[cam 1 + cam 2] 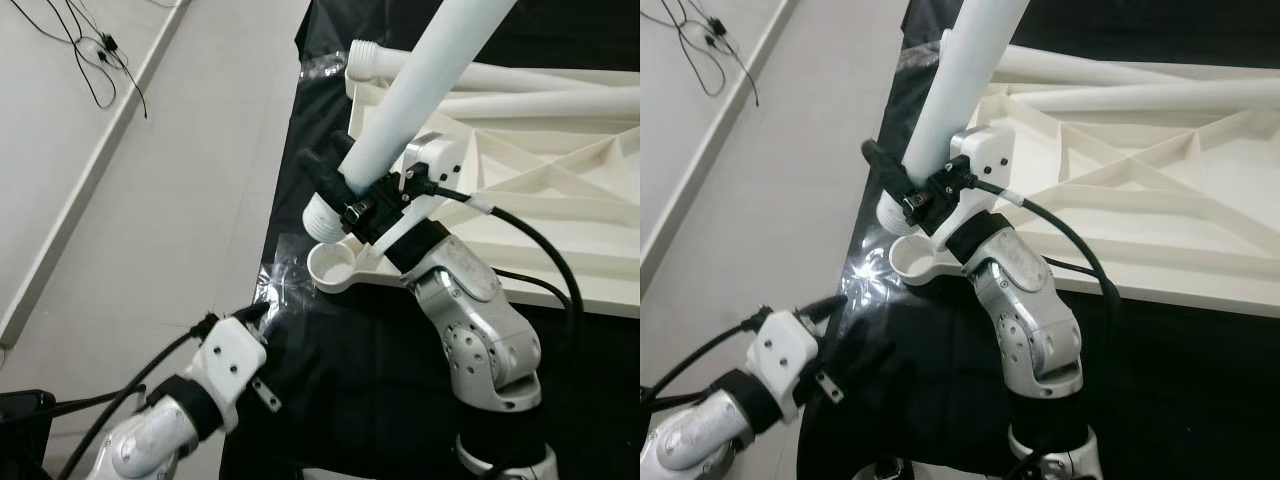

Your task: Building children table

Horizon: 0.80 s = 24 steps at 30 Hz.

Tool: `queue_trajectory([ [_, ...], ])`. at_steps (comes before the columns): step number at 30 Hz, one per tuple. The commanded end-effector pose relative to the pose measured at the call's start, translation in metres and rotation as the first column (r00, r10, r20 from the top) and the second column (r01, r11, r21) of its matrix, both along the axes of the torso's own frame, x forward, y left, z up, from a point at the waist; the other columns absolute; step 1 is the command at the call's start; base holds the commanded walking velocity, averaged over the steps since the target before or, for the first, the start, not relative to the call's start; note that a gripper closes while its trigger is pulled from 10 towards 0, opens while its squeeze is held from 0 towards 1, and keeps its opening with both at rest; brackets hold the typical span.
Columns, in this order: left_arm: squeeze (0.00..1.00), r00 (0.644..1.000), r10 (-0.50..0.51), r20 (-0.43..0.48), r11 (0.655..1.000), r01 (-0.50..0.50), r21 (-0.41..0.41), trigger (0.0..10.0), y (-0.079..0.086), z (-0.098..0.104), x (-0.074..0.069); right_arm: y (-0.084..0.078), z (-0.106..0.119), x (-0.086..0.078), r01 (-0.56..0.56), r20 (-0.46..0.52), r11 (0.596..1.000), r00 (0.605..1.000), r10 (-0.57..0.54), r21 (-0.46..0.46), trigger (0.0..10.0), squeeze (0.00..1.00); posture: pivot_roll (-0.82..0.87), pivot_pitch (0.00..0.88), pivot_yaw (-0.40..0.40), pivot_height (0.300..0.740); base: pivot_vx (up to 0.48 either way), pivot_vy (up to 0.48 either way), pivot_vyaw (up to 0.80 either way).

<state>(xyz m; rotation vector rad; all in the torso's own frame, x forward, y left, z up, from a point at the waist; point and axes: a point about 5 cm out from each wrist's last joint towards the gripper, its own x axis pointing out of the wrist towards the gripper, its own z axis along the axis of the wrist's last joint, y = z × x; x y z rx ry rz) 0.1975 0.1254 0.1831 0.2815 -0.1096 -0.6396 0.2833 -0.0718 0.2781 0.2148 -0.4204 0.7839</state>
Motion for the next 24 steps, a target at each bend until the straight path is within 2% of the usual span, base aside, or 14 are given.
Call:
queue_trajectory([
  [1, 0.00, 1.000, 0.022, 0.022, 1.000, -0.022, -0.019, 10.0, 0.006, 0.007, 0.005, 0.003, 0.003, 0.001, -0.044, 0.038, 0.999, 0.998, 0.043, 0.006, 10.0, 0.00, 0.00, 0.174, 0.092, 0.740, 0.000, 0.000, 0.00],
  [2, 0.00, 0.996, 0.038, 0.084, 0.998, -0.034, -0.046, 10.0, 0.009, 0.022, 0.014, 0.003, 0.000, 0.011, 0.001, 0.049, 0.999, 0.999, 0.002, -0.051, 10.0, 0.00, 0.00, 0.154, 0.087, 0.740, 0.000, 0.000, 0.00],
  [3, 0.00, 0.986, 0.052, 0.157, 0.996, -0.040, -0.076, 10.0, 0.012, 0.041, 0.023, 0.001, -0.007, 0.024, 0.082, 0.065, 0.985, 0.995, -0.073, -0.152, 10.0, 0.00, 0.00, 0.133, 0.082, 0.740, 0.000, 0.000, 0.00],
  [4, 0.00, 0.986, 0.052, 0.157, 0.996, -0.040, -0.076, 10.0, 0.012, 0.041, 0.023, 0.001, -0.007, 0.024, 0.082, 0.065, 0.985, 0.995, -0.073, -0.152, 10.0, 0.00, 0.00, 0.133, 0.082, 0.740, 0.000, 0.000, 0.00],
  [5, 0.00, 0.978, 0.060, 0.201, 0.994, -0.041, -0.096, 10.0, 0.013, 0.052, 0.028, 0.000, -0.012, 0.032, 0.138, 0.083, 0.965, 0.989, -0.123, -0.223, 10.0, 0.00, 0.00, 0.133, 0.082, 0.740, 0.000, 0.000, 0.00],
  [7, 0.00, 0.939, 0.081, 0.333, 0.983, -0.020, -0.182, 10.0, 0.013, 0.089, 0.040, 0.002, -0.025, 0.047, 0.194, 0.107, 0.908, 0.980, -0.166, -0.371, 10.0, 0.00, 0.00, 0.100, 0.076, 0.740, 0.000, 0.000, 0.00],
  [9, 0.00, 0.900, 0.085, 0.428, 0.972, 0.020, -0.236, 10.0, 0.011, 0.117, 0.045, 0.006, -0.030, 0.052, 0.205, 0.125, 0.880, 0.978, -0.167, -0.428, 10.0, 0.00, -0.01, 0.087, 0.075, 0.740, 0.000, 0.000, 0.00],
  [10, 0.20, 0.889, 0.077, 0.451, 0.965, 0.047, -0.257, 10.0, 0.009, 0.125, 0.046, 0.009, -0.032, 0.052, 0.198, 0.126, 0.877, 0.979, -0.159, -0.437, 10.0, 0.00, -0.02, 0.071, 0.077, 0.740, 0.000, 0.000, 0.00],
  [12, 0.20, 0.882, 0.070, 0.465, 0.960, 0.066, -0.271, 10.0, 0.008, 0.130, 0.047, 0.011, -0.033, 0.053, 0.191, 0.125, 0.877, 0.981, -0.150, -0.441, 10.0, 0.00, -0.02, 0.071, 0.077, 0.740, 0.000, 0.000, 0.00],
  [13, 1.00, 0.873, 0.051, 0.485, 0.959, 0.092, -0.267, 10.0, 0.006, 0.136, 0.048, 0.014, -0.036, 0.053, 0.179, 0.123, 0.872, 0.983, -0.138, -0.455, 10.0, 0.00, -0.03, 0.058, 0.080, 0.740, 0.000, 0.000, 0.00],
  [19, 1.00, 0.845, 0.040, 0.533, 0.957, 0.122, -0.264, 10.0, 0.001, 0.150, 0.054, 0.021, -0.043, 0.052, 0.152, 0.128, 0.862, 0.987, -0.102, -0.483, 10.0, 0.00, -0.03, 0.039, 0.081, 0.740, 0.000, 0.000, 0.00],
  [22, 1.00, 0.844, 0.044, 0.534, 0.953, 0.124, -0.275, 10.0, 0.000, 0.153, 0.058, 0.025, -0.043, 0.049, 0.123, 0.135, 0.871, 0.989, -0.066, -0.476, 10.0, 0.00, -0.03, 0.034, 0.082, 0.740, 0.000, 0.000, 0.00],
  [23, 0.00, 0.849, 0.055, 0.526, 0.949, 0.119, -0.290, 10.0, 0.001, 0.152, 0.061, 0.027, -0.041, 0.046, 0.101, 0.148, 0.880, 0.988, -0.035, -0.465, 10.0, 0.00, -0.04, 0.029, 0.086, 0.740, 0.000, 0.000, 0.00],
  [24, 0.00, 0.856, 0.059, 0.514, 0.946, 0.117, -0.302, 10.0, 0.002, 0.151, 0.064, 0.030, -0.039, 0.042, 0.077, 0.161, 0.886, 0.987, -0.003, -0.458, 10.0, 0.00, -0.05, 0.028, 0.086, 0.740, 0.000, 0.000, 0.00],
])
